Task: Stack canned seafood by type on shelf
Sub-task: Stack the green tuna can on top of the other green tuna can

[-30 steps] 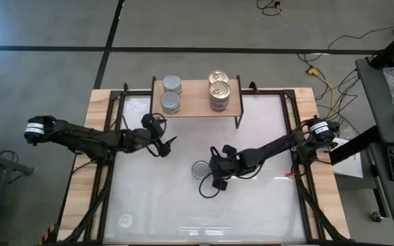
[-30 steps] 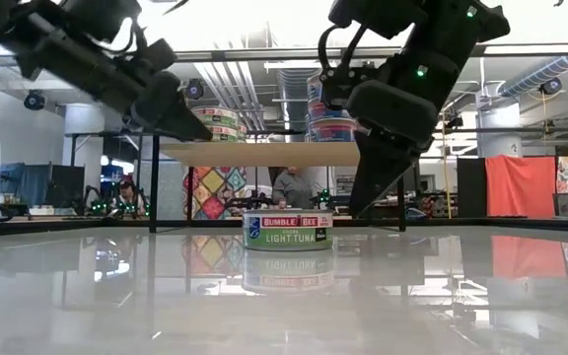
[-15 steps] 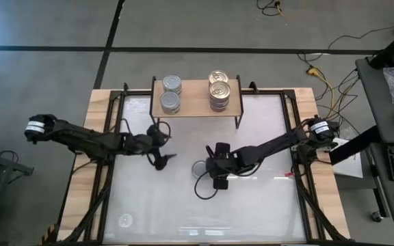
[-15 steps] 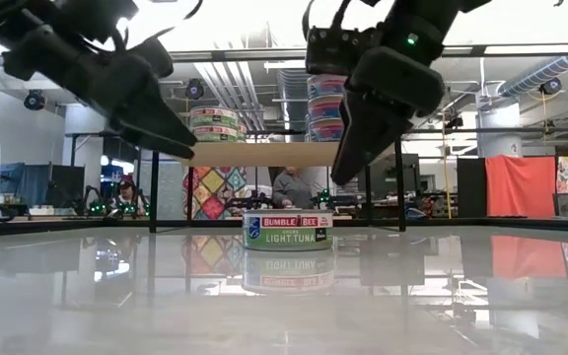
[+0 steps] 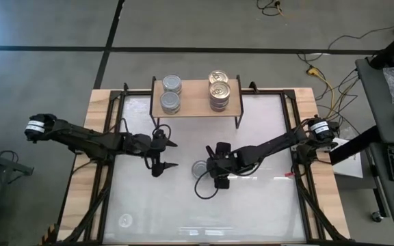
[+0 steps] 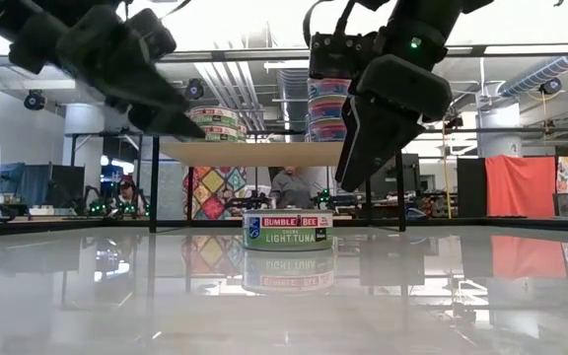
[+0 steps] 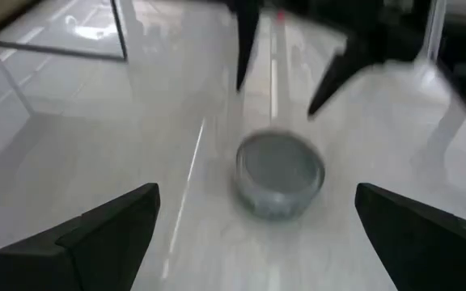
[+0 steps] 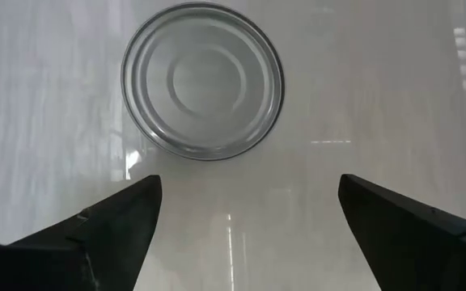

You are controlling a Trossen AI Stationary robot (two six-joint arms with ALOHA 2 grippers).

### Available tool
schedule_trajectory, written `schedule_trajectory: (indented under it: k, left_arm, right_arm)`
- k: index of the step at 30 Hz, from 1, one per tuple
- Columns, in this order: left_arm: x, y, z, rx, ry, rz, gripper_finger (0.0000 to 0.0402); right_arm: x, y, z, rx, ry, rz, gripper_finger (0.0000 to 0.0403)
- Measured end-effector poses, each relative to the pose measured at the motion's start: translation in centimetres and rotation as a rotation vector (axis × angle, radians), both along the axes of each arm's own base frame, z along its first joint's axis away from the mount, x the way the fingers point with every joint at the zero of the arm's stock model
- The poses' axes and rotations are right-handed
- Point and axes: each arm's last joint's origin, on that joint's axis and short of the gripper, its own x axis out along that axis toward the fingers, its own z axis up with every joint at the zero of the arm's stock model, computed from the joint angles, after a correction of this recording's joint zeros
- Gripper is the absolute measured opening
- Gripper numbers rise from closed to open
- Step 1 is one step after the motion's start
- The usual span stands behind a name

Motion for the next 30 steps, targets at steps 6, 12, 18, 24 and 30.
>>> schedule_trajectory:
  k: [6,12,18,24,30]
  left_arm:
    - [0.2,-1.2,-0.1,-0.007,0.004,0.035,0.0400]
    - [1.0,-4.6,-2.9,0.140,0.072,-0.036,0.0400]
    - [2.4,-5.8,-5.3,0.187,0.059,-0.015,0.0400]
    - [4.1,-6.9,-6.8,0.196,0.098,-0.041,0.0400]
    - [5.7,-8.2,-6.9,0.182,0.145,-0.074,0.0400]
  right_arm:
    - [-0.3,-0.1,-0.1,0.003,0.027,-0.023,0.0368]
    - [-0.3,-0.1,-0.2,-0.002,0.031,-0.013,0.0368]
    - [0.0,0.1,0.1,0.007,0.002,-0.012,0.0368]
    - [0.5,0.4,1.0,0.009,-0.024,0.001,0.0368]
    - [0.5,0.4,1.0,0.014,-0.025,-0.007,0.0368]
